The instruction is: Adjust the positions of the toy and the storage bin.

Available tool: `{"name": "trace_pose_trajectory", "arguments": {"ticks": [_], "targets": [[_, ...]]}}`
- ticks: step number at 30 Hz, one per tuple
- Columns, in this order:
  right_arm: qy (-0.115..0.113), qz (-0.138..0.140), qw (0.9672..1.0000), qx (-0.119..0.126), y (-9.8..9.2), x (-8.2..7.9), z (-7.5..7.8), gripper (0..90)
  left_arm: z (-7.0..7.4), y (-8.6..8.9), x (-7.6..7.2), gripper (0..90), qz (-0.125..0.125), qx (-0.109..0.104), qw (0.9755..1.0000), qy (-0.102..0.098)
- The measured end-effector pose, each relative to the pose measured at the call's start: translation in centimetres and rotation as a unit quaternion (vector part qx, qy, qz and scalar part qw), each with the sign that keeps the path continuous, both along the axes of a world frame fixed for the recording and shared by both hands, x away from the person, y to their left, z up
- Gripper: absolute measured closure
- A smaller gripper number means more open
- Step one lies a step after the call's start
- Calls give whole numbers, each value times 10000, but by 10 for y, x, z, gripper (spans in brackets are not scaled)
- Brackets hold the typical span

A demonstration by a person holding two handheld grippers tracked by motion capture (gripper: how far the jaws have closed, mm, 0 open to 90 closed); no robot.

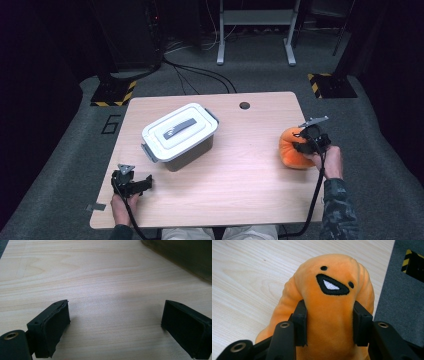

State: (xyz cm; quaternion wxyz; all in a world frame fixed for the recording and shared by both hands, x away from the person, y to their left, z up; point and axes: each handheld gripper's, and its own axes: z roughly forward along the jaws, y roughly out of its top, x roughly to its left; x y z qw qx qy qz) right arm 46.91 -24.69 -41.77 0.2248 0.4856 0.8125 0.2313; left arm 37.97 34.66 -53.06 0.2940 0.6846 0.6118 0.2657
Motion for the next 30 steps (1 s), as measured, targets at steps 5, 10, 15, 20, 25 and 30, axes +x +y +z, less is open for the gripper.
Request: {"name": "trace_pose_trajectory", "arguments": {"ticks": [5,10,15,20,25,30], "targets": [[33,92,10000,-3,1,7,-4,548,0,0,0,76,0,0,10000,0],[61,-81,9999,81,1,10,-8,457,0,0,0,76,2,-4,10000,-1],[-70,-471,9983,350,0,8,-11,269,0,0,0,76,2,-4,10000,-1],[-161,-653,9960,594,0,4,-12,173,0,0,0,76,3,-7,10000,6],[-198,-772,9939,768,-1,-1,-10,145,0,0,0,76,25,-32,10000,-21],[-410,-704,9912,1040,-2,-13,-3,111,0,0,0,76,21,-28,10000,-19]]}}
